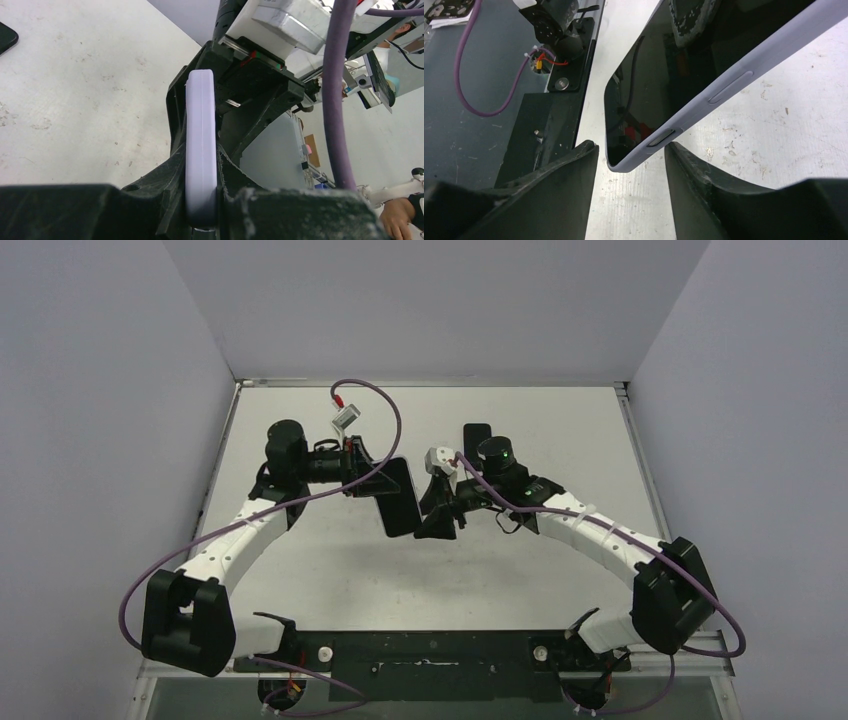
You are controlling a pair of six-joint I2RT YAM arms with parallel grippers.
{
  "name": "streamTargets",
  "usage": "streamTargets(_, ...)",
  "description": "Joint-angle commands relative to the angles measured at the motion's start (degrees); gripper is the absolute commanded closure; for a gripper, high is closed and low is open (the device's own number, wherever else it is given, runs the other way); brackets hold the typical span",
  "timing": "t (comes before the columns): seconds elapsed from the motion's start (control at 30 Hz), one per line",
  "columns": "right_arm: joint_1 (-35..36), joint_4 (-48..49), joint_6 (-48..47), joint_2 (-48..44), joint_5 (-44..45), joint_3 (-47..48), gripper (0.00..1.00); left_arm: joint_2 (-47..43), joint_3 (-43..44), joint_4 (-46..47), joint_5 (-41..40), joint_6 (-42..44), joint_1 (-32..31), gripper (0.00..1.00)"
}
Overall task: Take the phone out of the phone case
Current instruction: Remove the phone case from the phone.
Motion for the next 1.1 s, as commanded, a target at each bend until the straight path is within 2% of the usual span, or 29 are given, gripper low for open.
streamTargets(0.0,0.7,-0.3,-4.3,1.3,-4.0,3.2,0.55,-0.2,3.9,2.4,3.2,0.7,-0.5,1.00)
streamTargets(0.2,1.5,-4.0,-8.2,2.7,-4.6,4.7,0.80,0.0,3.9,3.1,4.7,-0.7,-0.6,1.00)
streamTargets(0.4,3.2,-6.3,-13.6,2.6,-2.4,5.5,0.99,1.8,3.3,6.6,6.1,-6.1,-1.1,1.00)
streamTargets(0.6,6.9,-10.5,-20.8,2.7,3.4,8.3,1.00,5.4,2.2,11.2,6.7,-13.2,-1.5,1.00)
streamTargets(0.87,10.8,-9.6,-24.4,1.6,10.1,9.4,1.00,9.8,1.0,27.9,7.4,-27.5,-2.5,1.00)
streamTargets(1.07,11.0,-1.1,-21.6,-0.4,18.7,5.5,1.00,10.1,0.3,31.8,6.5,-30.1,-3.7,1.00)
